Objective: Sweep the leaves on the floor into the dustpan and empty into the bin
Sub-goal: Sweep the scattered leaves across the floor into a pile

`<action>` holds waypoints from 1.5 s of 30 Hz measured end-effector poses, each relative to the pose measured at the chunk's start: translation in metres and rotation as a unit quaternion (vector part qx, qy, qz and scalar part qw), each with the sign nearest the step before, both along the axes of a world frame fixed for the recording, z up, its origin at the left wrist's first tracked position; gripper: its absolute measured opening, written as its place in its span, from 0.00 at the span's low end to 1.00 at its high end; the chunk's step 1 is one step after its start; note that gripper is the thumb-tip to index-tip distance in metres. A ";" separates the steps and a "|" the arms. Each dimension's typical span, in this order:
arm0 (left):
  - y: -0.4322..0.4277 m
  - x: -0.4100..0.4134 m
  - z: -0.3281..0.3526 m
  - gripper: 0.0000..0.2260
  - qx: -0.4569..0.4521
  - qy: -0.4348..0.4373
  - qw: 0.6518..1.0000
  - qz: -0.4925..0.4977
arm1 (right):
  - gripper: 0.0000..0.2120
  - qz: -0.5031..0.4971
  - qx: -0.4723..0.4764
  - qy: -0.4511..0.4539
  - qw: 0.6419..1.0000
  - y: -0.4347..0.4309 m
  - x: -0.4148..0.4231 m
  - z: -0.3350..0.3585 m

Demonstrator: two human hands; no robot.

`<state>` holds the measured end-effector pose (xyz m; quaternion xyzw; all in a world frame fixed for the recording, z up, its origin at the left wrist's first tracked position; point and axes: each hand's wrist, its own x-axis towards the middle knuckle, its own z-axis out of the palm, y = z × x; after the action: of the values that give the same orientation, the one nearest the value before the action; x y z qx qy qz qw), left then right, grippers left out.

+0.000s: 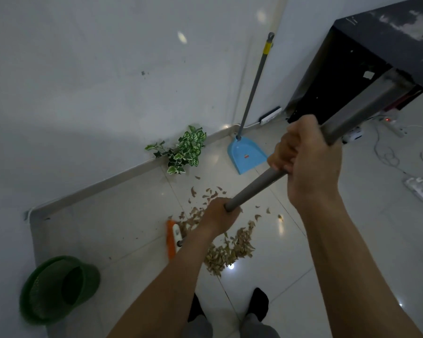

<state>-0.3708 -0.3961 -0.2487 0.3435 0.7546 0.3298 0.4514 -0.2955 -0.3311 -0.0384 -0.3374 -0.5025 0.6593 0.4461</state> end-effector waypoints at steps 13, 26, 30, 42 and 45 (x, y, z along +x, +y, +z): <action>-0.034 -0.079 -0.003 0.17 0.011 0.104 0.993 -0.056 | 0.19 -0.040 -0.066 0.060 0.995 -0.009 -0.029 -0.015; -0.036 -0.088 -0.061 0.13 -0.140 0.149 0.975 -0.085 | 0.18 -0.009 -0.094 -0.049 0.994 -0.026 -0.020 -0.101; 0.013 -0.042 -0.050 0.16 -0.090 0.112 0.986 -0.079 | 0.17 -0.057 -0.080 -0.040 0.994 0.014 0.019 -0.082; 0.145 0.096 -0.007 0.15 -0.006 0.056 0.992 -0.115 | 0.18 -0.189 -0.067 0.045 0.979 0.125 0.133 -0.023; 0.162 0.114 0.005 0.15 -0.001 0.060 0.992 -0.114 | 0.14 -0.200 -0.077 0.060 0.975 0.150 0.157 -0.018</action>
<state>-0.2567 -0.2345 -0.2439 0.4456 0.7368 0.2545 0.4402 -0.1385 -0.1808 -0.0560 -0.4239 -0.3447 0.6124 0.5714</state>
